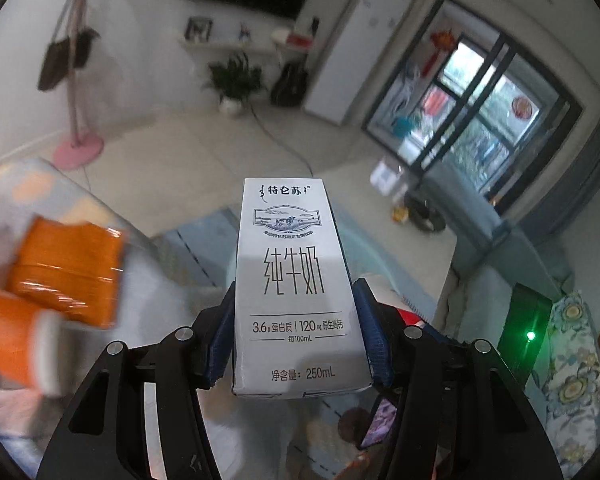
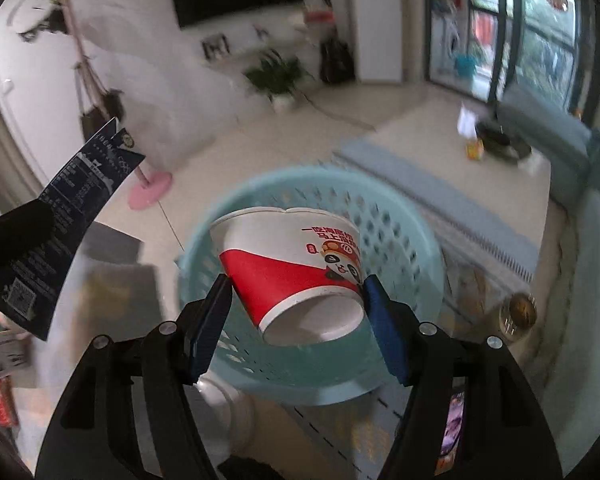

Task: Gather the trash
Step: 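Carry the carton and cup over the blue basket and open both tools to drop them, then move both tools back over the table toward the remaining trash, then grasp the heart-patterned tissue pack with the left tool while the right tool grasps the tiger-print box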

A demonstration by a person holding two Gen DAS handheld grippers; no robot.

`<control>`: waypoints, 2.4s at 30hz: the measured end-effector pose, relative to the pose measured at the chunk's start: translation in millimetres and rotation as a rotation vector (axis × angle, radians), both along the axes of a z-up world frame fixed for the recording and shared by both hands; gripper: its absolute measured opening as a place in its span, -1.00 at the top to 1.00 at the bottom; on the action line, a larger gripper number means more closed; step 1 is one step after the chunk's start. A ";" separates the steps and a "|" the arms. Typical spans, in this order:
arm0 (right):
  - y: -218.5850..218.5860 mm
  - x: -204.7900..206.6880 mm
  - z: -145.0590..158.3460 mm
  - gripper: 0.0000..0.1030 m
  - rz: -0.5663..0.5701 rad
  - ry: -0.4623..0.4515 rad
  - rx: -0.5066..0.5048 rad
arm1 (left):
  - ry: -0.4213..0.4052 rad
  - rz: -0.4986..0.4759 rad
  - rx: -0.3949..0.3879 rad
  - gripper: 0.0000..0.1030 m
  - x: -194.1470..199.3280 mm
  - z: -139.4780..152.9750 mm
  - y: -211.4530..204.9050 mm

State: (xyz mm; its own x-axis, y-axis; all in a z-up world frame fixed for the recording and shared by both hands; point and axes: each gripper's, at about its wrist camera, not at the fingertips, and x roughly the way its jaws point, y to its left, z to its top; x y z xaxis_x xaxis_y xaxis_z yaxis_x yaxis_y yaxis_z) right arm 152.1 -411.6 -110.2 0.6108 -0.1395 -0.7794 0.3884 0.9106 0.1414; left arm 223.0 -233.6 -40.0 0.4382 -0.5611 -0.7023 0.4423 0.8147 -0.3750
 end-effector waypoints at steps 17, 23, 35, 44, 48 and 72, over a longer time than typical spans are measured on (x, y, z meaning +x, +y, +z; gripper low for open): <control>-8.6 -10.6 5.2 -0.26 0.008 -0.024 0.094 | -0.105 0.003 -0.013 -0.27 -40.6 22.1 10.8; 29.9 -37.4 53.3 -0.26 0.112 -0.145 0.072 | -0.196 0.075 -0.034 -0.32 -86.1 61.5 56.2; 151.2 -79.8 118.5 -0.26 0.423 -0.324 0.006 | -0.266 0.332 -0.007 -0.32 -161.2 98.0 188.8; 242.4 -90.3 113.7 -0.26 0.639 -0.307 0.014 | -0.181 0.577 0.076 -0.32 -180.6 71.2 306.1; 281.3 -92.5 104.1 -0.26 0.713 -0.275 0.042 | -0.113 0.627 0.110 -0.32 -177.3 47.5 345.5; 364.2 -80.3 53.1 0.24 0.861 -0.115 -0.017 | 0.003 0.569 0.086 -0.37 -149.4 -12.8 357.4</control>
State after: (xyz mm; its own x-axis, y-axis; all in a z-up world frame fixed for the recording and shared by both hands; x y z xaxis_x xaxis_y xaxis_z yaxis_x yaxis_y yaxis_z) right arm 71.8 -47.4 -57.1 0.5837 0.3965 -0.7086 -0.4525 0.8834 0.1216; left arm 73.6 123.8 -52.7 0.6522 -0.1787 -0.7366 -0.0754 0.9517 -0.2977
